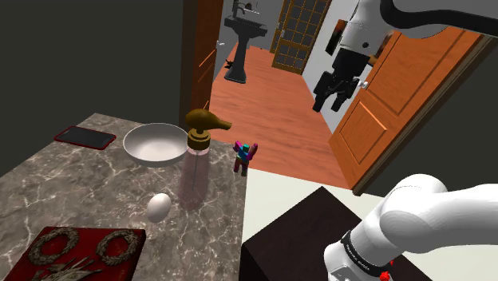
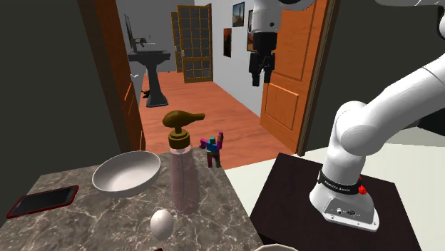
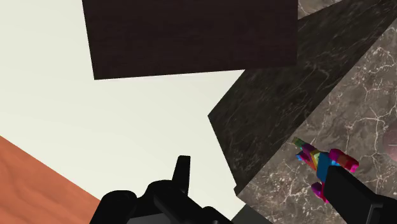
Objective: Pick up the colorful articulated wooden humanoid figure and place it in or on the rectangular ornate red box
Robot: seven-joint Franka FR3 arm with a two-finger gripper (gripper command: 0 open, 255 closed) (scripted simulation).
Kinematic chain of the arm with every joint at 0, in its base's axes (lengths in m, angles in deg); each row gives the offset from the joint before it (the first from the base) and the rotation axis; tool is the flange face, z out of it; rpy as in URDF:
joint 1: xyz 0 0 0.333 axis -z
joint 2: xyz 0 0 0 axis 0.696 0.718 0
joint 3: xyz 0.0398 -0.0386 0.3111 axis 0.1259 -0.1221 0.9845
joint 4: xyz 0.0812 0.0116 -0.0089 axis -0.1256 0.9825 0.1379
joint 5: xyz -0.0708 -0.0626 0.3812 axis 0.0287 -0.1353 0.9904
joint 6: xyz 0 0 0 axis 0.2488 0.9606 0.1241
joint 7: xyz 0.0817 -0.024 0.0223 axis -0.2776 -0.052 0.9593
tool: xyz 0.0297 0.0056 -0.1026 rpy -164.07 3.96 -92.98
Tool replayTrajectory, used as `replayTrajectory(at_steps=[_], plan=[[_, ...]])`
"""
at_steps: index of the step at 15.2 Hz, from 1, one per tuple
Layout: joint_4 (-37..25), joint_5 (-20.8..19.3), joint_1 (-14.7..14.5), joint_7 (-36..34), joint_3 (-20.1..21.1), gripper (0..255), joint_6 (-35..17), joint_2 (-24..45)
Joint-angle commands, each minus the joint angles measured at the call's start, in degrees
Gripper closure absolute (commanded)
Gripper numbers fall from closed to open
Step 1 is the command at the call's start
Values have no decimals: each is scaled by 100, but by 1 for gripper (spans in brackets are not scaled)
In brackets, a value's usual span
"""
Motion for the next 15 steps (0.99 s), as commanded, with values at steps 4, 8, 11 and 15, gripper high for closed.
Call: replayTrajectory(at_steps=[4,8,11,15], plan=[[221,169,-85,-312,294,0,-498,219],[404,359,-197,-722,684,0,-1176,633],[454,461,-272,-1030,973,0,-1686,1033],[403,521,-342,-1454,1353,0,-2350,1672]])
